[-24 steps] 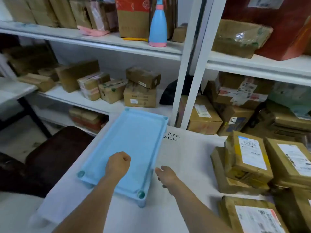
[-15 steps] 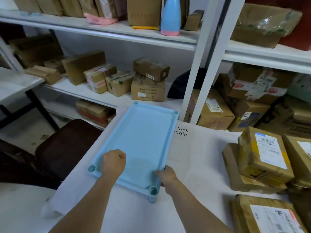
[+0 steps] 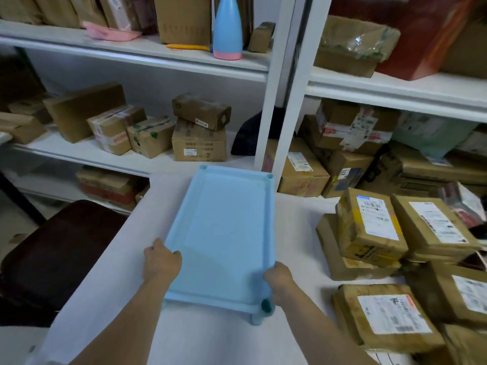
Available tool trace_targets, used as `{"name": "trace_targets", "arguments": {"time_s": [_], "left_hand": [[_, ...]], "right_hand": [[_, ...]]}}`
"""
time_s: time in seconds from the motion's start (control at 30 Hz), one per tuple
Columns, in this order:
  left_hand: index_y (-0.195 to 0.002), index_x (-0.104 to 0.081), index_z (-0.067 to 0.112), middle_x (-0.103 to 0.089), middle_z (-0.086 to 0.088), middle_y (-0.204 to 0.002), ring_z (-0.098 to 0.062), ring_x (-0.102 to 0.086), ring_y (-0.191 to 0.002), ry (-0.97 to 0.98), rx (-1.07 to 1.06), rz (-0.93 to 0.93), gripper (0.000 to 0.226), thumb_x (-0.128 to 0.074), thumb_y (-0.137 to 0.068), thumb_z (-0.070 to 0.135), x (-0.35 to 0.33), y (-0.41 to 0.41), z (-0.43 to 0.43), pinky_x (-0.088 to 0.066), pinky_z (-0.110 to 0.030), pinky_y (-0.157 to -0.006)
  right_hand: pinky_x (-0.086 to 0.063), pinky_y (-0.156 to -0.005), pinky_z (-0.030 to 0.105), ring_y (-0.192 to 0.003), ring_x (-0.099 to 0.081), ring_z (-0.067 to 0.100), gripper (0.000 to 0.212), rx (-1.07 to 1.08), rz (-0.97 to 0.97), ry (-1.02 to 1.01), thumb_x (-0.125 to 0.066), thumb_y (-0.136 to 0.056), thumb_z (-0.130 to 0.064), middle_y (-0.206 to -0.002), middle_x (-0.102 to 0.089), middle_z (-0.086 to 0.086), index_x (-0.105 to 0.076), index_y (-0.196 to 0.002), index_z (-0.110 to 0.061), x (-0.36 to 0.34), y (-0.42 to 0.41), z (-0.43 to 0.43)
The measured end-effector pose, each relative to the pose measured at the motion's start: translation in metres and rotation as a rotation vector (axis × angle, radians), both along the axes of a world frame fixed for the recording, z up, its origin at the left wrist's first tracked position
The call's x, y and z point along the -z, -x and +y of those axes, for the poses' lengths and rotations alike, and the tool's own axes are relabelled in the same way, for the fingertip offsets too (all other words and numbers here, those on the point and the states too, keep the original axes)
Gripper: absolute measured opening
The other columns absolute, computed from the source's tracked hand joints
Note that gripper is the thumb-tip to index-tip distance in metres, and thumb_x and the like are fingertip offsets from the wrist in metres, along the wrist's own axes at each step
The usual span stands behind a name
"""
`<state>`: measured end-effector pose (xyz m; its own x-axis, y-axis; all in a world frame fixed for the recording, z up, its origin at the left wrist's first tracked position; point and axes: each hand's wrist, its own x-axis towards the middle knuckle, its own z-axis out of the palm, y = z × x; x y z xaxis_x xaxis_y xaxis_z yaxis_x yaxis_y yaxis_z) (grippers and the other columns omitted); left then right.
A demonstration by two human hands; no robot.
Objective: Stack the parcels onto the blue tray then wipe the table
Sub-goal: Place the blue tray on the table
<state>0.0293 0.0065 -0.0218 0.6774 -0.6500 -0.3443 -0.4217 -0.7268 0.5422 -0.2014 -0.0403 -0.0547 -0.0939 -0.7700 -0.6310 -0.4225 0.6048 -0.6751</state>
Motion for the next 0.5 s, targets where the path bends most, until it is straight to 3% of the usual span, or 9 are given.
{"name": "trace_targets", "arguments": {"time_s": [0.07, 0.17, 0.23, 0.4, 0.5], "left_hand": [[-0.143, -0.031, 0.004, -0.044, -0.024, -0.137, -0.041, -0.047, -0.122, 0.005, 0.027, 0.052, 0.056, -0.05, -0.091, 0.014, 0.004, 0.008, -0.003, -0.039, -0.043, -0.098], [-0.132, -0.047, 0.007, -0.058, -0.022, -0.122, -0.038, -0.055, -0.109, 0.045, 0.049, 0.116, 0.042, -0.043, -0.091, 0.012, 0.009, 0.026, -0.008, -0.046, -0.04, -0.09], [-0.127, -0.052, 0.007, -0.06, -0.022, -0.119, -0.037, -0.057, -0.106, 0.066, 0.038, 0.148, 0.038, -0.041, -0.09, 0.01, 0.011, 0.041, -0.011, -0.047, -0.038, -0.087], [-0.122, -0.055, 0.005, -0.06, -0.023, -0.119, -0.037, -0.058, -0.107, 0.101, 0.003, 0.19, 0.035, -0.041, -0.089, 0.005, 0.014, 0.071, -0.016, -0.045, -0.037, -0.085], [-0.121, -0.054, 0.004, -0.06, -0.024, -0.119, -0.037, -0.058, -0.107, 0.104, -0.006, 0.202, 0.035, -0.04, -0.089, 0.004, 0.018, 0.081, -0.019, -0.045, -0.038, -0.086]], "right_hand": [[-0.046, -0.075, 0.036, -0.087, -0.055, 0.031, 0.026, 0.001, 0.016, -0.002, -0.042, -0.085, 0.007, -0.099, -0.058, 0.018, -0.057, -0.105, 0.001, 0.002, 0.015, 0.0], [-0.044, -0.072, 0.032, -0.087, -0.054, 0.03, 0.027, 0.03, 0.026, 0.006, -0.041, -0.086, 0.007, -0.097, -0.055, 0.017, -0.057, -0.106, 0.002, 0.001, 0.039, 0.002], [-0.041, -0.07, 0.03, -0.085, -0.053, 0.029, 0.023, 0.057, 0.046, 0.004, -0.04, -0.086, 0.007, -0.09, -0.054, 0.014, -0.055, -0.102, 0.0, -0.004, 0.054, 0.005], [-0.042, -0.057, 0.022, -0.086, -0.053, 0.024, 0.03, 0.037, 0.142, -0.027, -0.043, -0.092, 0.001, -0.089, -0.054, 0.009, -0.055, -0.119, 0.003, -0.008, 0.082, 0.007], [-0.042, -0.058, 0.019, -0.093, -0.055, 0.022, 0.032, -0.008, 0.206, -0.043, -0.045, -0.094, -0.005, -0.086, -0.052, 0.003, -0.053, -0.124, 0.001, -0.01, 0.09, 0.007]]}}
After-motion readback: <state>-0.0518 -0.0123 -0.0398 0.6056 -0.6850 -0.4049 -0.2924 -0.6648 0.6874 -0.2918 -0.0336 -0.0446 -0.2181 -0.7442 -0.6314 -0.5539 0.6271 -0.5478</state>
